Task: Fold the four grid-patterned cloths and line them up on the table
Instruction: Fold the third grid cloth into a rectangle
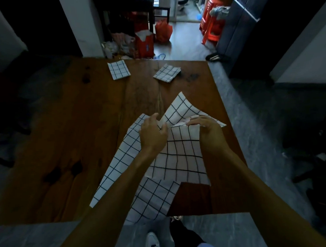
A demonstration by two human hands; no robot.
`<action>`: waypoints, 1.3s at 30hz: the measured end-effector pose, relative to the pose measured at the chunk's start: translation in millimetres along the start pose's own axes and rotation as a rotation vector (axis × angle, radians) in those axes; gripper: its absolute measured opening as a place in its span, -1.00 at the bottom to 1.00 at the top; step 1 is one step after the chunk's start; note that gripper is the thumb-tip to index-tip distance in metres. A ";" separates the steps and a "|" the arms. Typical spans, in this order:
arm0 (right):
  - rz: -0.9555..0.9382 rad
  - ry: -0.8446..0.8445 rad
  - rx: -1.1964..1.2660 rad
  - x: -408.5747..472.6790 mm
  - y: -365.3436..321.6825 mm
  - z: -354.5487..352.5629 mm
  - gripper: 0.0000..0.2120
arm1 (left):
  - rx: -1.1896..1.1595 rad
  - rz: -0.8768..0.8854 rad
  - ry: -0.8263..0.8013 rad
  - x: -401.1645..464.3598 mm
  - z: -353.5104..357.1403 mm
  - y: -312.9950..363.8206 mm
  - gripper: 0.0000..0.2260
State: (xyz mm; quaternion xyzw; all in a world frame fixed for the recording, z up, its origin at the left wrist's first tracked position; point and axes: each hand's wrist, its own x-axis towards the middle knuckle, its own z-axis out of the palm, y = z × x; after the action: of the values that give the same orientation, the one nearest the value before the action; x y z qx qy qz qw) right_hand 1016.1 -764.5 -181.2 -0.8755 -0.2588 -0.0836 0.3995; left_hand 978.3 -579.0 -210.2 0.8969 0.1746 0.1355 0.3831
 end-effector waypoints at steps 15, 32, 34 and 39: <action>0.176 0.023 0.391 5.4 9.5 -42.2 -0.72 | -0.709 -0.633 -0.226 31.8 -24.2 -20.4 -0.82; 0.100 -0.159 0.191 34.6 -13.0 -29.0 -0.55 | -0.284 0.485 -0.239 18.9 -5.3 37.3 -0.87; 0.129 -0.172 0.234 34.8 -15.4 -33.9 -0.62 | -0.290 0.442 -0.236 20.6 -4.0 35.8 -0.89; 0.333 -0.026 0.378 31.5 -25.1 -38.4 -0.69 | -0.294 0.377 -0.193 26.4 -7.8 32.8 -0.92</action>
State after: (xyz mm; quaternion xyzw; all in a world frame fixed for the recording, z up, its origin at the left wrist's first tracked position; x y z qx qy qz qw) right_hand 1032.3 -767.1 -128.0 -0.8168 -0.1272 0.0445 0.5609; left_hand 1006.0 -584.2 -178.1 0.8571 -0.0545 0.1422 0.4922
